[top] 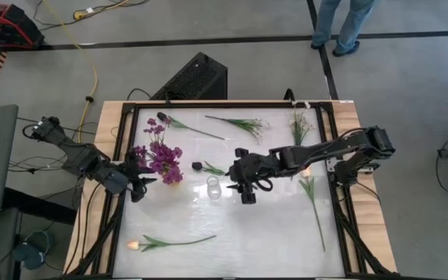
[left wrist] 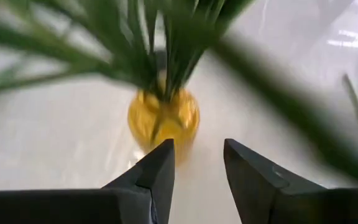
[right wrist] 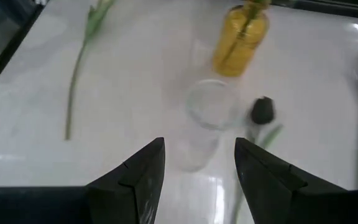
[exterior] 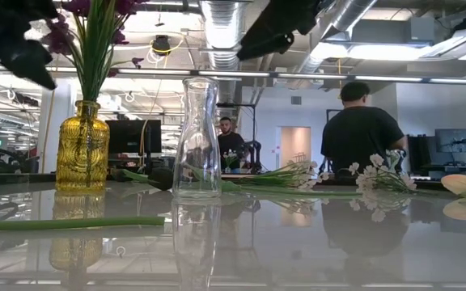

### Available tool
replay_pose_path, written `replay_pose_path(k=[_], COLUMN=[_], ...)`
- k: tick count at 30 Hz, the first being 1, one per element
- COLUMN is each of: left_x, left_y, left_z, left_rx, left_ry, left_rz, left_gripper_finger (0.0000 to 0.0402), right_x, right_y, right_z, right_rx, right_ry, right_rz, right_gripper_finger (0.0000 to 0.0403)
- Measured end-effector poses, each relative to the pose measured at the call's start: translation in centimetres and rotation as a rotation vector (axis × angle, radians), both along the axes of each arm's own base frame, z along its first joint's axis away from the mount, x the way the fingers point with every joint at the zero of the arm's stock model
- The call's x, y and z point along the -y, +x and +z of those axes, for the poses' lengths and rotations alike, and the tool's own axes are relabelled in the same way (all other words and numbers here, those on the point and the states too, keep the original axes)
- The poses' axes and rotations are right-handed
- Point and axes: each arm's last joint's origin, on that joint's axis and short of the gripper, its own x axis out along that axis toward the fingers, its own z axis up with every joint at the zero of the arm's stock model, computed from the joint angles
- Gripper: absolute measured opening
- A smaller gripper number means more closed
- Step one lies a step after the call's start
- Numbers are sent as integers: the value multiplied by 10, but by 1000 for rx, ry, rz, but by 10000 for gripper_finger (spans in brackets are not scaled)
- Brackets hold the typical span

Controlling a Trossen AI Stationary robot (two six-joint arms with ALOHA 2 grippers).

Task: Sort flowers into vase by color
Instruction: Put the bottom black tulip into the yellow base

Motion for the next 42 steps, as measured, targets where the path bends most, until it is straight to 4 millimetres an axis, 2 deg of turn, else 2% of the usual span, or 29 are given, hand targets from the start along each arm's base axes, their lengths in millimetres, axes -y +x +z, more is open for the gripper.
replay_pose_path(k=[4, 12, 15, 18, 22, 32, 37, 42], left_x=[-1, 0, 0, 0, 0, 0, 0, 0], left_y=[-4, -8, -8, -8, -8, -7, -7, -7], left_z=[-5, -19, -20, -19, -19, -19, -20, -20], left_rx=[-75, -179, -184, -180, -175, -178, -178, -178], left_ry=[-66, -137, -140, -132, -123, -116, -115, -115], left_rz=[8, 20, 15, 7, 1, -1, -1, -1], left_gripper_finger=[126, 126, 126, 126, 126, 126, 126, 126], right_x=[19, 71, 89, 99, 106, 107, 106, 97], right_y=[1, 11, 20, 28, 38, 52, 48, 42], right_z=[1, -17, -28, -51, -76, -129, -135, -139], right_rx=[3, -47, -37, -91, -136, -237, -308, -386], right_ry=[1, 64, 97, 123, 127, 138, 150, 151], right_rz=[-53, -216, -269, -274, -289, -303, -325, -327], right_gripper_finger=[218, 218, 218, 218, 218, 218, 218, 218])
